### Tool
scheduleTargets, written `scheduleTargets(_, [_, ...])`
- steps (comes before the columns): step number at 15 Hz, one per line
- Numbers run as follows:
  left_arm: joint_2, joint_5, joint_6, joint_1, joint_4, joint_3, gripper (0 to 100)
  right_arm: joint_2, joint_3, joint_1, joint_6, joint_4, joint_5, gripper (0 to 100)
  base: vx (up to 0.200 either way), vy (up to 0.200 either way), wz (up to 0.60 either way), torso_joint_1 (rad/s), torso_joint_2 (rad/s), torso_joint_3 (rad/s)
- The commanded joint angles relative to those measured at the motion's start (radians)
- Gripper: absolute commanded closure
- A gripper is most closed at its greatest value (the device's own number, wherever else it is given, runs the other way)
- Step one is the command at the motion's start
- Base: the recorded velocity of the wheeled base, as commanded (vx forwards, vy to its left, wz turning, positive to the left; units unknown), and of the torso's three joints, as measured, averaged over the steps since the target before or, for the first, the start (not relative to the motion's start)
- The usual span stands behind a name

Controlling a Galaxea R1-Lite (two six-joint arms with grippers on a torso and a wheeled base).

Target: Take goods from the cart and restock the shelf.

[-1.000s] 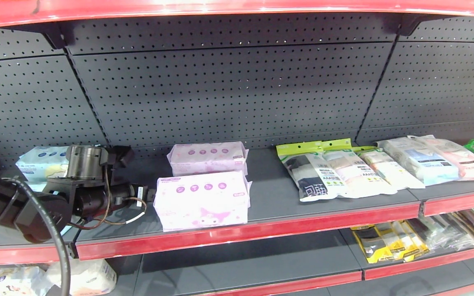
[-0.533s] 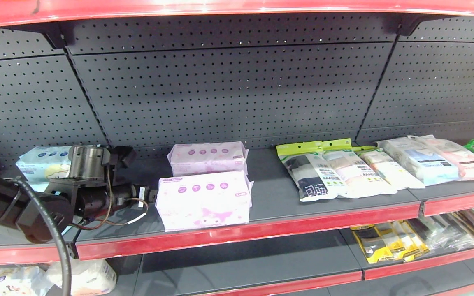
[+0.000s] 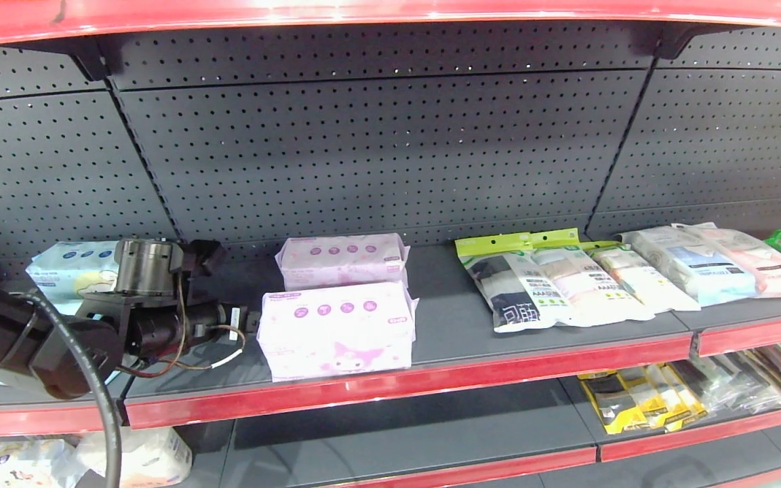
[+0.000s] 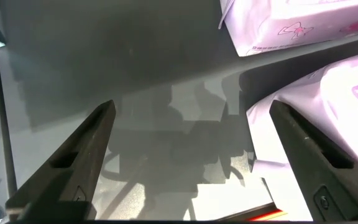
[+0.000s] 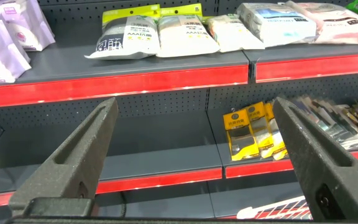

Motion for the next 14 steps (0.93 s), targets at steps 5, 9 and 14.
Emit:
scheduleTargets(5, [-0.001, 0.0, -0.002, 0.005, -0.001, -0.002, 0, 0.0, 0.0, 0.0, -0.001, 0.0, 0.0, 0, 0.0, 0.0, 0.0, 0.0, 0.0, 0.0])
scheduleTargets(9, [-0.076, -0.001, 0.006, 0.048, 0.01, 0.012, 0, 0.0, 0.0, 0.0, -0.001, 0.0, 0.0, 0, 0.0, 0.0, 0.0, 0.0, 0.0, 0.0])
scheduleTargets(14, [-0.262, -0.003, 0.052, 0.104, 0.013, 0.121, 0, 0.0, 0.0, 0.0, 0.0, 0.0, 0.0, 0, 0.0, 0.0, 0.0, 0.0, 0.0, 0.0])
